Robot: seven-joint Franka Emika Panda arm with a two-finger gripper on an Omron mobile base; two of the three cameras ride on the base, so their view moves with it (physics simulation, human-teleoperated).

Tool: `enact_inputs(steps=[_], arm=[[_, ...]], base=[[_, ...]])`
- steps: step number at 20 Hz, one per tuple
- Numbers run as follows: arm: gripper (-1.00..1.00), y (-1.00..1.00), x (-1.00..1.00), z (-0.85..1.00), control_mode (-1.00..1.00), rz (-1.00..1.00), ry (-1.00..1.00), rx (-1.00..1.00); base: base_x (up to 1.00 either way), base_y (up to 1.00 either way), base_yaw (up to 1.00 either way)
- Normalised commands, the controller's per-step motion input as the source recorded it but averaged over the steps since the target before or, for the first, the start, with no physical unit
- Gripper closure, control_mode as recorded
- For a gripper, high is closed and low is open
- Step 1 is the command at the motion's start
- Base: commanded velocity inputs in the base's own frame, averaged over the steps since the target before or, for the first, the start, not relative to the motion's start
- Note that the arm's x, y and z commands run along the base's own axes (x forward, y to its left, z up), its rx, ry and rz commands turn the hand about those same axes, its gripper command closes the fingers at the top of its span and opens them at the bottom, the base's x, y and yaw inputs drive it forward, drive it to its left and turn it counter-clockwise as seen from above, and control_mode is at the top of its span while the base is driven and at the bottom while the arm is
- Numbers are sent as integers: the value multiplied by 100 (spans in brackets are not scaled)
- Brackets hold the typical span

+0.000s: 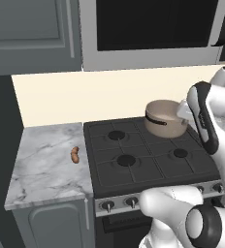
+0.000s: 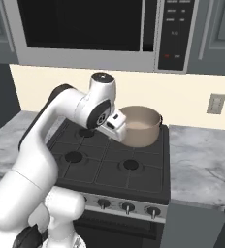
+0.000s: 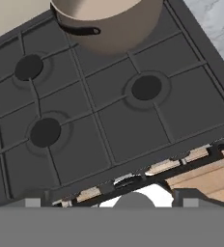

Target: Turn on the burner for the pot on the stove. Wait thirty seconds for the pot to heat up. Then add the potato to the pot.

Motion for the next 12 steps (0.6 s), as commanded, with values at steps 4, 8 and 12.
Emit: enact_inputs(steps=[4,8,12], arm=[[-100,-70,-52,-32,-100,-22,-3,6],[-100,-41,-45,-41,-100,-10,-10,0],[-100,-27,-56,-51,-100,0,-15,0]], base=[[0,0,0],[0,0,0],[0,0,0]])
